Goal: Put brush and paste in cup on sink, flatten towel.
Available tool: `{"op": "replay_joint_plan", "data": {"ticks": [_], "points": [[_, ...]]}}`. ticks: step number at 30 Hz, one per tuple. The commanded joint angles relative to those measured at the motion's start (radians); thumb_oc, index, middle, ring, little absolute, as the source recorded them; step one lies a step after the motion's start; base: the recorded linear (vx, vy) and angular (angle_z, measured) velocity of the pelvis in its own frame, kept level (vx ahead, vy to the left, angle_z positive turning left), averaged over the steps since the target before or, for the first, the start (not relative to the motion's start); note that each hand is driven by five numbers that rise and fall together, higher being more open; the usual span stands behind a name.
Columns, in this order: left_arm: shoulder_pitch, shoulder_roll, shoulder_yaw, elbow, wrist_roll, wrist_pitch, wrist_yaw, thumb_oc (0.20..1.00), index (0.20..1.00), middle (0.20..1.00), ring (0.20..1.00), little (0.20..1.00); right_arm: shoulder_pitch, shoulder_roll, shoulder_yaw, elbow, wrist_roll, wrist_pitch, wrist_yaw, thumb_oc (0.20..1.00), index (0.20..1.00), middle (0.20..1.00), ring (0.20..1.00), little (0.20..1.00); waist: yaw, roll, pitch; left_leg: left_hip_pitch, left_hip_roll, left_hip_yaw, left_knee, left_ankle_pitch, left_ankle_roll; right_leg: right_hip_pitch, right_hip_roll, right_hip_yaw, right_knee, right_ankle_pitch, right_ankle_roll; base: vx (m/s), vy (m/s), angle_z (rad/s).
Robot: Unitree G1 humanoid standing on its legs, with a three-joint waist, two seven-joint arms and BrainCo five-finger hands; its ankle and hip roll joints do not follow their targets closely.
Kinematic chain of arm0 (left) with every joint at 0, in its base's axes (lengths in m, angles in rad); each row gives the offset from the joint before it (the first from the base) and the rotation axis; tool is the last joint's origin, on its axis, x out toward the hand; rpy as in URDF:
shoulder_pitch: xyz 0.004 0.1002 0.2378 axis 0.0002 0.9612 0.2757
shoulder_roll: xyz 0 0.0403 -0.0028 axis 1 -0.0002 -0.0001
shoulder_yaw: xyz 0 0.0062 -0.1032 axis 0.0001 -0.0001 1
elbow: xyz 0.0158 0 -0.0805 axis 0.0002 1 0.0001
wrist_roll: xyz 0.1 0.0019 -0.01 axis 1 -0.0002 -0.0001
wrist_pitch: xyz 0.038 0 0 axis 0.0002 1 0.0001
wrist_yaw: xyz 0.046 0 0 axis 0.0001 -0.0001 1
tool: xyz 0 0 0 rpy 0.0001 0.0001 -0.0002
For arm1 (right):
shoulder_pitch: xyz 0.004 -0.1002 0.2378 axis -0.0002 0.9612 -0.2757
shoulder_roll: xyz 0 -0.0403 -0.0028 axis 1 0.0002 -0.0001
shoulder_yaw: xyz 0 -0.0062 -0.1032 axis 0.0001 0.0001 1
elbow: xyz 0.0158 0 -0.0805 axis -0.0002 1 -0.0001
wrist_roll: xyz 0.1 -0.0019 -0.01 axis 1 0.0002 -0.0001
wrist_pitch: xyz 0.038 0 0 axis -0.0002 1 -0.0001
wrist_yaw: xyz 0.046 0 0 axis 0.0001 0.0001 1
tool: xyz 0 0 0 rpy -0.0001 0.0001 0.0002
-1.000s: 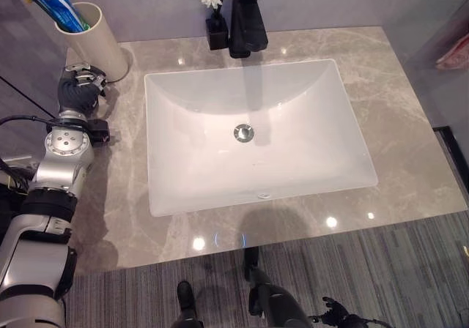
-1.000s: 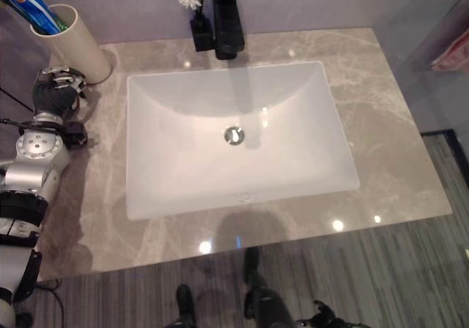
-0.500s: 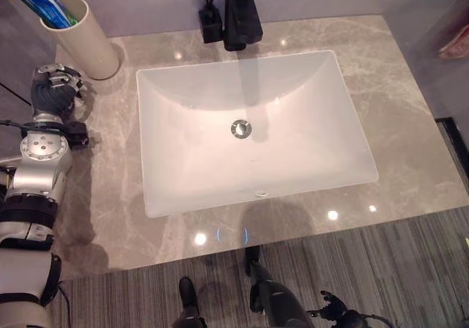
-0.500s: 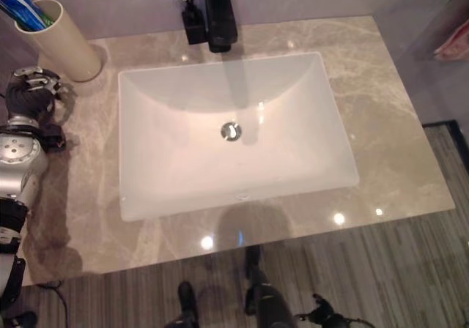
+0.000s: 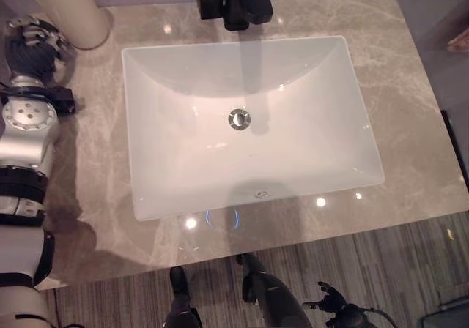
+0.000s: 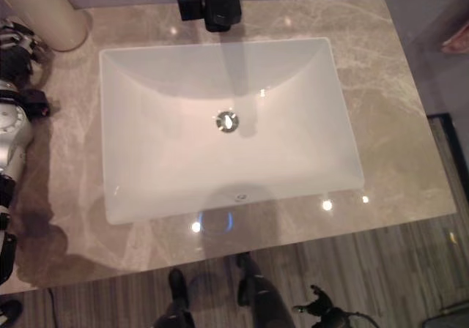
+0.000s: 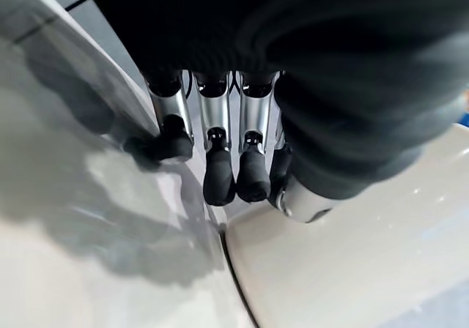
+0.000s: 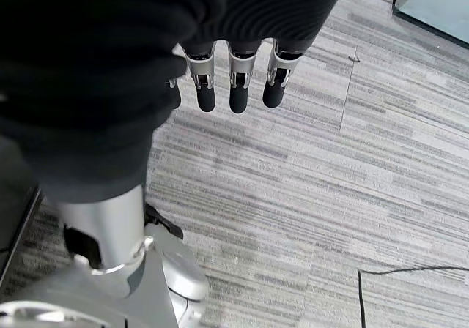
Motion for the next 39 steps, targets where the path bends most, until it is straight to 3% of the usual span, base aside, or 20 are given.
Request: {"op": "replay_joint_plan", "data": {"ticks": [1,15,35,37,39], "points": [[0.013,0.019,-0.034,0.019,0.07,0.003,0.011,0.2,0.2,0.2,0.2,0.2,0.011,-0.024,0.021,-0.025,0.037,-0.013,-0.011,1.0,1.0,1.0,1.0,1.0,-0.014,-0.007,0.016,0.078,0.027,-0.015,0.006,0.06,-0.018,0.0,-0.049,-0.023,0.166,-0.099,0.127,0.0,0.0,0.0],[0.04,0.019,-0.064,-0.069,0.181,-0.025,0.027,0.2,0.2,0.2,0.2,0.2,0.025,-0.032,0.029,-0.08,0.038,-0.044,-0.01,1.0,1.0,1.0,1.0,1.0,-0.025,-0.015,0.003,0.075,0.038,-0.018,0.006,0.066,-0.023,-0.006,-0.035,-0.024,0.164,-0.107,0.121,0.0,0.0,0.0],[0.024,-0.041,-0.106,-0.101,0.142,-0.072,-0.001,0.2,0.2,0.2,0.2,0.2,0.033,-0.04,0.026,-0.079,0.041,-0.054,-0.012,1.0,1.0,1.0,1.0,1.0,-0.041,-0.008,-0.004,0.075,0.048,-0.004,0.006,0.082,-0.033,-0.016,-0.021,-0.023,0.161,-0.108,0.111,0.0,-0.003,0.01],[0.018,-0.054,-0.115,-0.101,0.132,-0.08,-0.006,0.2,0.2,0.2,0.2,0.2,0.037,-0.041,0.023,-0.068,0.041,-0.056,-0.016,1.0,1.0,1.0,1.0,1.0,-0.042,0.0,-0.01,0.088,0.06,-0.006,0.006,0.063,-0.04,-0.011,-0.01,-0.015,0.168,-0.133,0.122,0.05,-0.021,-0.06],[0.018,-0.058,-0.114,-0.101,0.135,-0.081,-0.001,0.2,0.2,0.2,0.2,0.2,0.035,-0.041,0.02,-0.062,0.041,-0.057,-0.02,1.0,1.0,1.0,1.0,1.0,-0.046,-0.009,-0.008,0.079,0.053,0.0,0.006,0.084,-0.034,-0.02,-0.017,-0.024,0.168,-0.113,0.11,-0.03,-0.027,-0.1]]}}
